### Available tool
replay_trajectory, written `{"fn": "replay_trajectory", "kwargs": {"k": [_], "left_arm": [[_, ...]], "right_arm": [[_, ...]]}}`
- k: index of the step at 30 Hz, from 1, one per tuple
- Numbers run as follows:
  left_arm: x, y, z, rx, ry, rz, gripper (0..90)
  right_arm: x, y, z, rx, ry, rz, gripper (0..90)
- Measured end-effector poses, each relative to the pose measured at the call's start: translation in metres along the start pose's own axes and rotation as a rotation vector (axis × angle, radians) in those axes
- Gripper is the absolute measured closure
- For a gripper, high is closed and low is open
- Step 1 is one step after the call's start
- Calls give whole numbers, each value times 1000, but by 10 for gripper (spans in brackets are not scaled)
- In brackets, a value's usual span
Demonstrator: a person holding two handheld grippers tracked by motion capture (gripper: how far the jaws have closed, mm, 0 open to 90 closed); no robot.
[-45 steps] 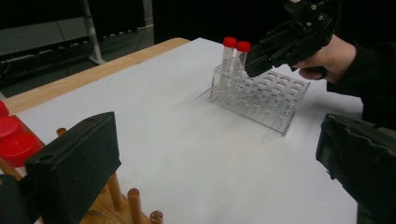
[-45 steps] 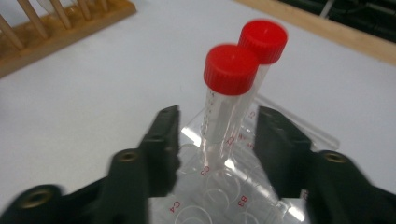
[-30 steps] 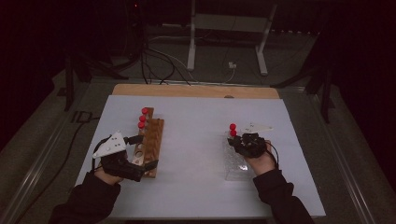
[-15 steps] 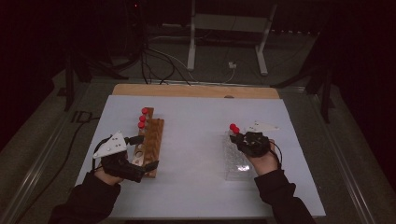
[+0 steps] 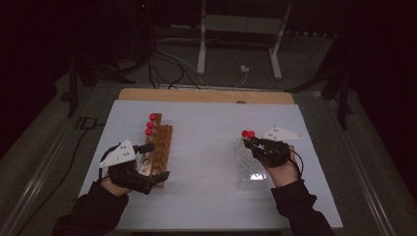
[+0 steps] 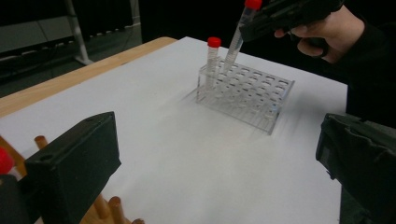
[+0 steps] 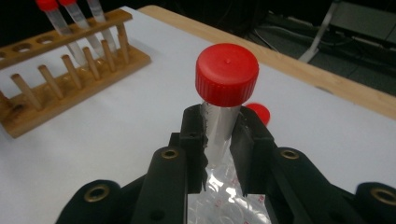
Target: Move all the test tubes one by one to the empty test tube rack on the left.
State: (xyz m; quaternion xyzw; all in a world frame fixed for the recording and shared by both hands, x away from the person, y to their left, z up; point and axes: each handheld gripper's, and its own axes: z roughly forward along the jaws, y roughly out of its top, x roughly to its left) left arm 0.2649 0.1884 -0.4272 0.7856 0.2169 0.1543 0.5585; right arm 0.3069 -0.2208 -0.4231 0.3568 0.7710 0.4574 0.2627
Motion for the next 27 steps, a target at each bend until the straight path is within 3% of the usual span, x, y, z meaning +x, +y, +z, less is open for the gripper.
{"fn": "replay_trajectory", "kwargs": {"k": [11,27], "left_arm": [[-11,7,10,26,-36,28,4],[-29,17,28,35,-101,48,5]], "right_arm": [[22,10,-7,-14,92,-41,756],[52,5,6,43,204,-86,756]]}}
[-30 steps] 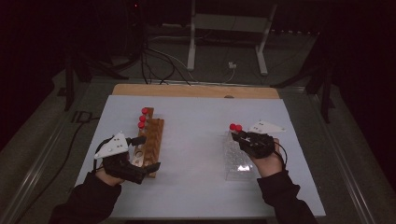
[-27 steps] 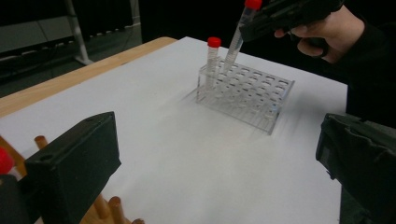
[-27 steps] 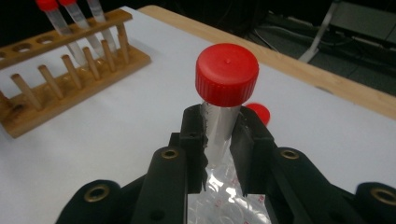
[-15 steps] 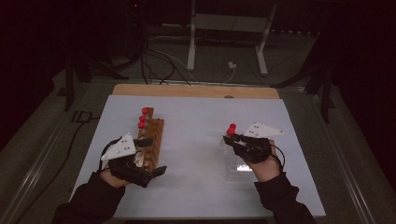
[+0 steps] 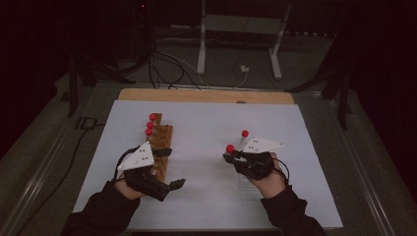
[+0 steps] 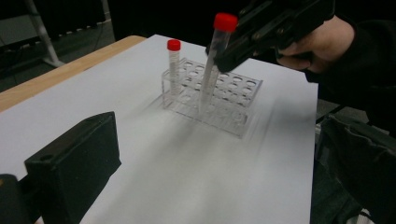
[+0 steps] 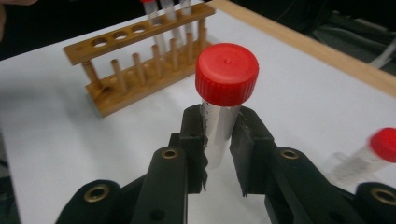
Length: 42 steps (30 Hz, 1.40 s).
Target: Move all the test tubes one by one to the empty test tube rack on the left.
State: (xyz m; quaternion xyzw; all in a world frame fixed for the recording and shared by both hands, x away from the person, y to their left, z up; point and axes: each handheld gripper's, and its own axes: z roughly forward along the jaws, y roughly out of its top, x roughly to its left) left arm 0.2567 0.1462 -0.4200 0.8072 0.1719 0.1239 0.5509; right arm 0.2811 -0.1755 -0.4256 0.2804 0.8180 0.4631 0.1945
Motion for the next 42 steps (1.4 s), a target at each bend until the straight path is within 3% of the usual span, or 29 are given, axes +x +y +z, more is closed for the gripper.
{"fn": "replay_trajectory", "kwargs": {"k": [14,24,36,42], "left_arm": [[-11,8,24,9,-59,18,24],[-17,10,42,39,-60,43,80],[-22,13,61,47,-24,43,265],[-21,15,69,35,-21,47,422]], "right_arm": [[17,-6,15,53,64,-25,756],[29,-8,21,75,108,-45,756],[35,-9,24,84,135,-50,756],[36,-9,24,85,141,-55,756]]}}
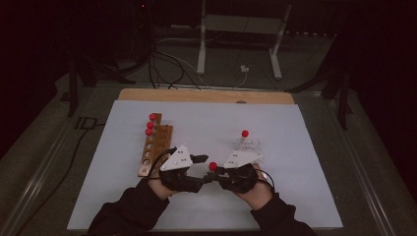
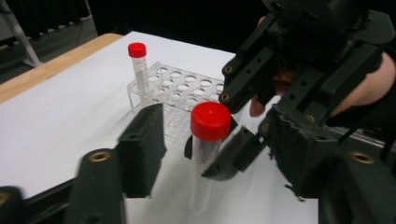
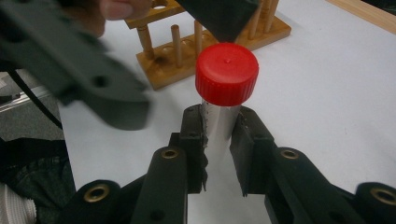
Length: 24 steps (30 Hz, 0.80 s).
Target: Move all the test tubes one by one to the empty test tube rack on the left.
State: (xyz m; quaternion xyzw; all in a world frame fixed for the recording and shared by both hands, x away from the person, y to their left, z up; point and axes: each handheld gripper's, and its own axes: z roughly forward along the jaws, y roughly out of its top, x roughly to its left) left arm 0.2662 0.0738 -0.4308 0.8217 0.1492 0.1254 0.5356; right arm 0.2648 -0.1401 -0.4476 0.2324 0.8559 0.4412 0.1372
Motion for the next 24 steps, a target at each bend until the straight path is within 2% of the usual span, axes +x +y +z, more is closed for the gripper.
{"fn": "replay_trajectory", "kwargs": {"k": [7,11,15,19,24], "left_arm": [[1,1,7,5,31,13,572],[2,1,9,16,28,13,631],[0,1,10,32,29,38,699],[1,2,10,25,19,35,714],[2,4,9,17,18,53,718]], "right_arm": [[0,0,0,-4,2,0,756],[0,0,-1,-4,3,0,756],[-1,0,-1,-1,-2,5,756],[-1,0,-1,-1,1,6,756],[-2,0,-2,-16,1,7,752]]}}
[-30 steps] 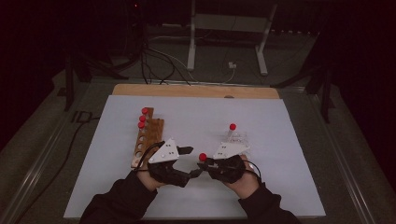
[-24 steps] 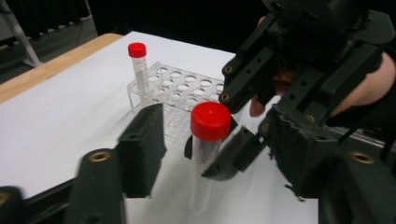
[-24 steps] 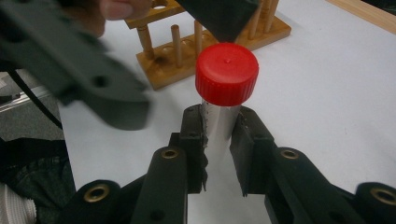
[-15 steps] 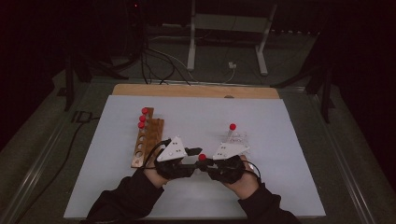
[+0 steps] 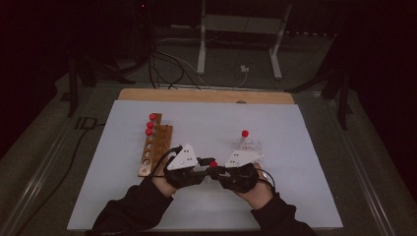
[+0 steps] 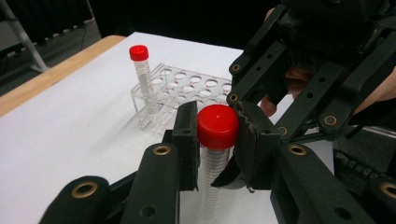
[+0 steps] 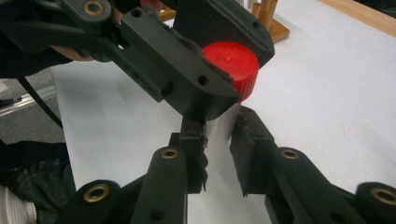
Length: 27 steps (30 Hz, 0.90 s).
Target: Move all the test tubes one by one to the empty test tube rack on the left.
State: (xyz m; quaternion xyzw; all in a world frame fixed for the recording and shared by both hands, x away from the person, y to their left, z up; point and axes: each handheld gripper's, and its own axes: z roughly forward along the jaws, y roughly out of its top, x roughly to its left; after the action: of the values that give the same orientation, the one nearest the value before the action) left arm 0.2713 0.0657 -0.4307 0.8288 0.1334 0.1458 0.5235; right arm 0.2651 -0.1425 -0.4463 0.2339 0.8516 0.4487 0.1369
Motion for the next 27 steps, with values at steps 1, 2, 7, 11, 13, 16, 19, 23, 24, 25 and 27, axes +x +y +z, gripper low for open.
{"fn": "replay_trajectory", "kwargs": {"k": [1,2,7,11,13,16,19,23,24,25,27], "left_arm": [[1,1,-1,1,-2,0,719],[2,1,-1,1,-5,-2,719],[7,4,-8,-17,16,-18,719],[13,6,-16,-22,40,-21,719],[16,8,-21,-30,54,-26,719],[21,9,-27,-44,66,-33,719],[25,10,-34,-51,74,-45,720],[32,12,-45,-76,102,-56,719],[33,12,-47,-81,108,-60,719],[35,12,-50,-83,115,-61,719],[38,13,-55,-85,130,-64,719]], "right_arm": [[0,0,0,-6,-2,-1,748],[0,0,-1,-11,-4,-3,743],[-4,0,-3,-31,-11,12,651],[-6,0,-7,-55,-23,29,544],[-7,1,-8,-61,-26,29,502],[-7,2,-9,-70,-30,37,444],[-5,3,-9,-77,-28,38,371],[-5,4,-11,-100,-20,49,288],[-4,4,-11,-103,-21,51,271],[-4,5,-12,-110,-24,52,244],[-4,5,-13,-118,-28,61,206]]}}
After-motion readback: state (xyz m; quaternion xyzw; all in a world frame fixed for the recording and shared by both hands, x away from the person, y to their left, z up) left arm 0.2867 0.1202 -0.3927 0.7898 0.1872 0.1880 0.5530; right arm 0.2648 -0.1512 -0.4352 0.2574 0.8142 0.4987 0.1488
